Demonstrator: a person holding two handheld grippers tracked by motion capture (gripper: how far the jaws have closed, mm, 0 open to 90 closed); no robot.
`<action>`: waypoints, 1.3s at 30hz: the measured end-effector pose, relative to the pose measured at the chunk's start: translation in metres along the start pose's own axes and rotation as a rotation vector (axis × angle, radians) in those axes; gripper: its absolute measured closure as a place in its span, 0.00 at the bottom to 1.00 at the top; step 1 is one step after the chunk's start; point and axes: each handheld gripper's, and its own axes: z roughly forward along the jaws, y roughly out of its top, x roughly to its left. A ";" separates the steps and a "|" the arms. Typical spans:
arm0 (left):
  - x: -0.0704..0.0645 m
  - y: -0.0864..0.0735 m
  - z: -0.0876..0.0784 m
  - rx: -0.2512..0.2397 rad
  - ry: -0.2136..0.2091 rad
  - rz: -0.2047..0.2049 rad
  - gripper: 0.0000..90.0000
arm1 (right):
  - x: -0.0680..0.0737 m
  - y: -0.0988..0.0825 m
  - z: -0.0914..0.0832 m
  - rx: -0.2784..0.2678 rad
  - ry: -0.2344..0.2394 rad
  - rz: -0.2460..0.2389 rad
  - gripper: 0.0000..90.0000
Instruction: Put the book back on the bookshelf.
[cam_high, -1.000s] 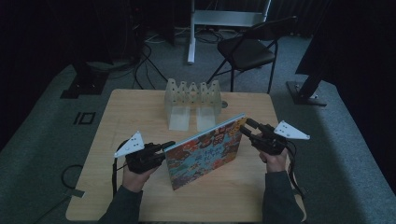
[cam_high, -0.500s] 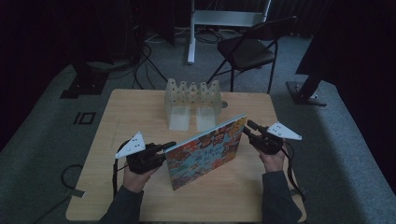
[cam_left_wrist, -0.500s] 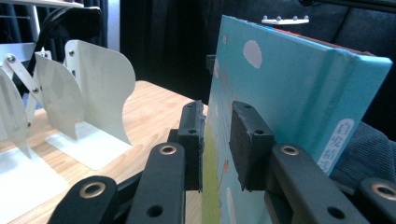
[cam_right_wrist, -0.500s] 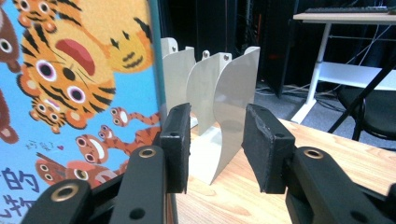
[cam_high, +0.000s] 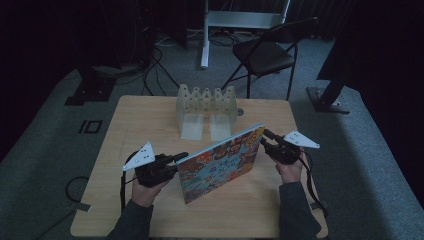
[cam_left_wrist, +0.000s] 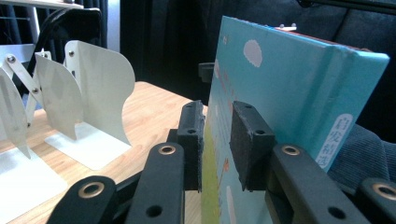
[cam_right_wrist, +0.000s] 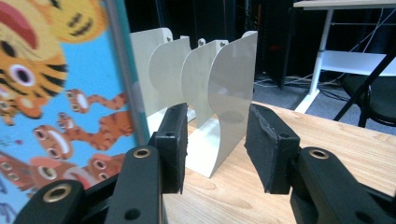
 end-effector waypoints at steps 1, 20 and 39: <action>0.000 0.000 0.000 0.000 -0.001 -0.001 0.82 | 0.000 -0.001 0.001 0.000 -0.002 0.002 0.65; -0.005 -0.003 0.001 0.008 0.008 0.012 0.72 | -0.001 -0.004 -0.001 -0.036 0.053 0.015 0.67; 0.001 -0.009 -0.014 -0.010 0.071 -0.015 0.60 | -0.001 -0.005 -0.002 -0.044 0.062 0.021 0.69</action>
